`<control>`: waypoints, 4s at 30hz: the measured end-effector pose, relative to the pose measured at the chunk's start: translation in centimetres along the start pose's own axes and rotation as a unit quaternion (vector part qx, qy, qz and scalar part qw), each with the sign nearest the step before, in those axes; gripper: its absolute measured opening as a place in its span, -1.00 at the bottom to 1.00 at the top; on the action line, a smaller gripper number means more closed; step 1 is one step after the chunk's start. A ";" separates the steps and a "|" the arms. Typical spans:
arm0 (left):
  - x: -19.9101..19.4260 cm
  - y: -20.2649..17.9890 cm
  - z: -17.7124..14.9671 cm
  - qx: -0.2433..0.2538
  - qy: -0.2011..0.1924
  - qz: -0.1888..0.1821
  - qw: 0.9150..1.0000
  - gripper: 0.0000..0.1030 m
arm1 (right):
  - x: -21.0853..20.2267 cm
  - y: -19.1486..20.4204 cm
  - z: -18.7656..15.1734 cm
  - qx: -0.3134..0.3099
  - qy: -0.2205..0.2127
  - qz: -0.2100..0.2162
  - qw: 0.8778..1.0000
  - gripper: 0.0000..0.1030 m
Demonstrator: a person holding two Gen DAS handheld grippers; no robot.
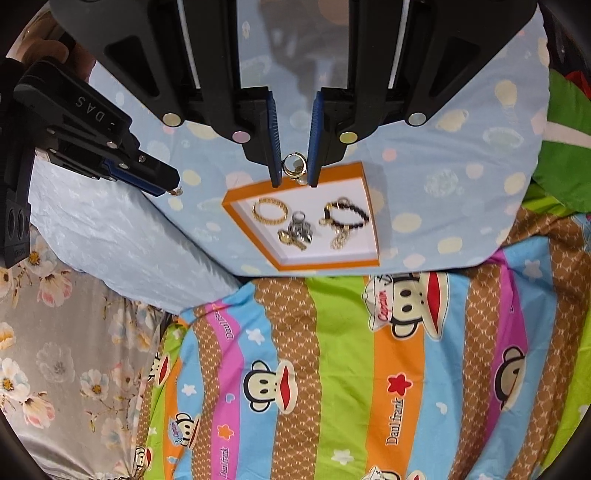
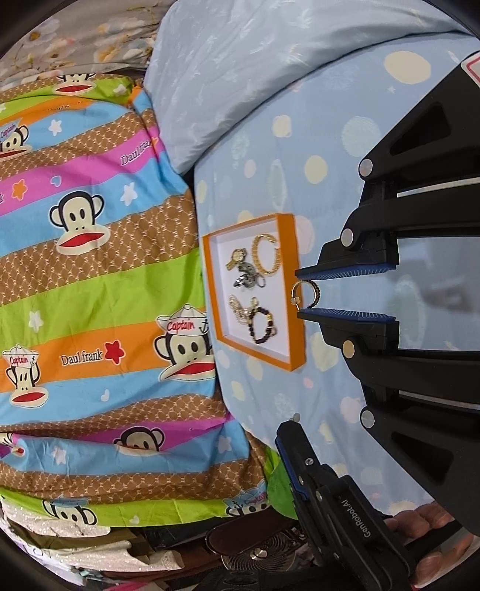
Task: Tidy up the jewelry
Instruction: 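Lift both held earrings and carry them toward the orange box, then lower both earrings into the orange box and open both tools, then withdraw both open tools up and away from the box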
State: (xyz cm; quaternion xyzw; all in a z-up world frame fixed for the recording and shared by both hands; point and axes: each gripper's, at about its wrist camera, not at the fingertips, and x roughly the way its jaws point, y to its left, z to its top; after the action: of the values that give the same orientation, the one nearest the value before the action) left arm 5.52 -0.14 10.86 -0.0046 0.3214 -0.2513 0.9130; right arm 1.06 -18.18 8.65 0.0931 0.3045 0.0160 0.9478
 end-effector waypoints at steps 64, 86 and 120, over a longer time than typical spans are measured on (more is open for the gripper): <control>20.8 5.7 7.5 -0.018 0.043 0.095 0.994 -0.74 | 20.2 -4.4 8.2 0.024 0.041 -0.010 0.999 -0.71; 22.8 6.4 6.4 -0.023 0.060 0.100 0.993 -0.74 | 22.5 -4.5 7.1 0.023 0.064 -0.011 0.998 -0.71; 22.8 5.8 6.1 -0.020 0.054 0.110 0.992 -0.13 | 23.0 -4.8 6.6 0.025 0.066 -0.017 0.997 -0.61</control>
State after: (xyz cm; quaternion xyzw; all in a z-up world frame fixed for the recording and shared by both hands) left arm 27.01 -6.53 1.37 0.0263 0.3734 -0.1428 0.9162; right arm 23.47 -22.00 -0.20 0.1108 0.3678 -0.0015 0.9233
